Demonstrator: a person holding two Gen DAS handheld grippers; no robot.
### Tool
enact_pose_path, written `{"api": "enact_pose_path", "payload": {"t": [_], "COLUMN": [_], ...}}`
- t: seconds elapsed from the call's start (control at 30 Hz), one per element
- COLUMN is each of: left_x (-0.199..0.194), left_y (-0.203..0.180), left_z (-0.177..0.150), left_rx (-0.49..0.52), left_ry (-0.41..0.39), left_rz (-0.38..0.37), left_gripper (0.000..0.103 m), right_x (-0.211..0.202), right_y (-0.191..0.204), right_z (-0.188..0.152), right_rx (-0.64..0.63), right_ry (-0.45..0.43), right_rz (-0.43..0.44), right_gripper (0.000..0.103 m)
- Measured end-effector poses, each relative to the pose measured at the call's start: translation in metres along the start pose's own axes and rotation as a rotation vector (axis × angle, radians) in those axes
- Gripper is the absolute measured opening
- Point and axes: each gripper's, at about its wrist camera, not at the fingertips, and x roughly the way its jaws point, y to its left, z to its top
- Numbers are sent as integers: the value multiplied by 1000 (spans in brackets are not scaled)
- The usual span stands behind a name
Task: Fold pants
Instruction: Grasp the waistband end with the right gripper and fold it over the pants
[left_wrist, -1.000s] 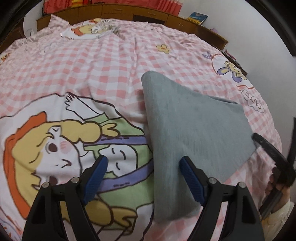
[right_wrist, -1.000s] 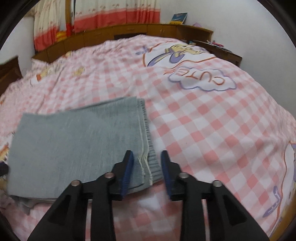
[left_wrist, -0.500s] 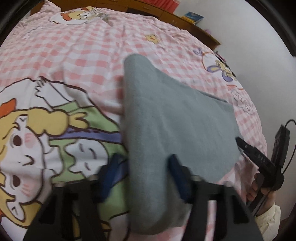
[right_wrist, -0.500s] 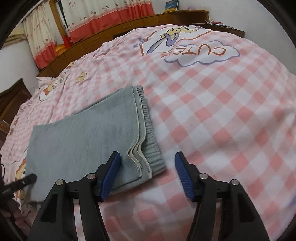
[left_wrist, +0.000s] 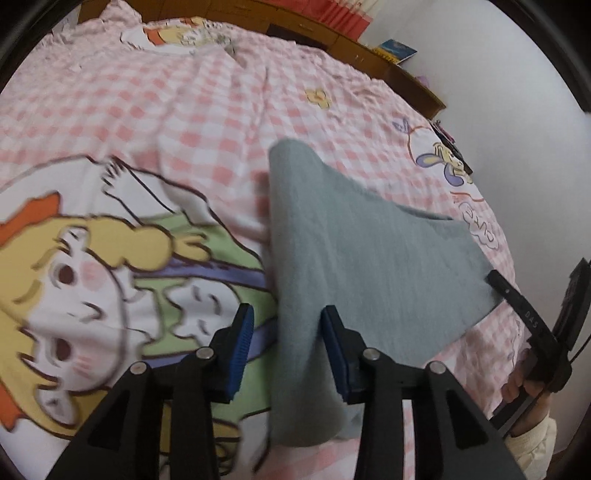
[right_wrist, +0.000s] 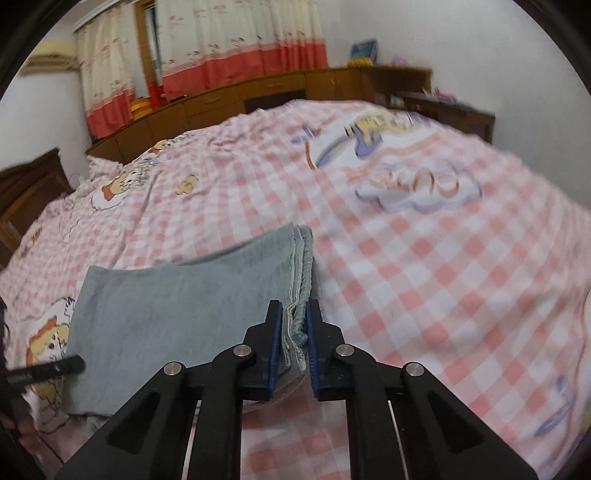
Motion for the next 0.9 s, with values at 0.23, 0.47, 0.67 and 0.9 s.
{"api": "enact_pose_path", "payload": {"t": [0.23, 0.47, 0.67, 0.9], "left_x": [-36, -58, -58, -56], "left_y": [16, 31, 38, 46], "left_z": [11, 19, 18, 13], "left_rx": [47, 78, 89, 71], "left_ry": [-26, -24, -5, 13], "left_rz": [107, 199, 223, 214], "left_gripper": [40, 42, 46, 46], "right_x": [-25, -39, -41, -41], "right_y": [52, 104, 138, 160], "right_z": [14, 20, 14, 6], "right_rx": [-239, -346, -407, -463], "right_ry": [-85, -126, -132, -124], "right_rz": [-10, 59, 86, 132], "right_gripper": [13, 12, 12, 11]}}
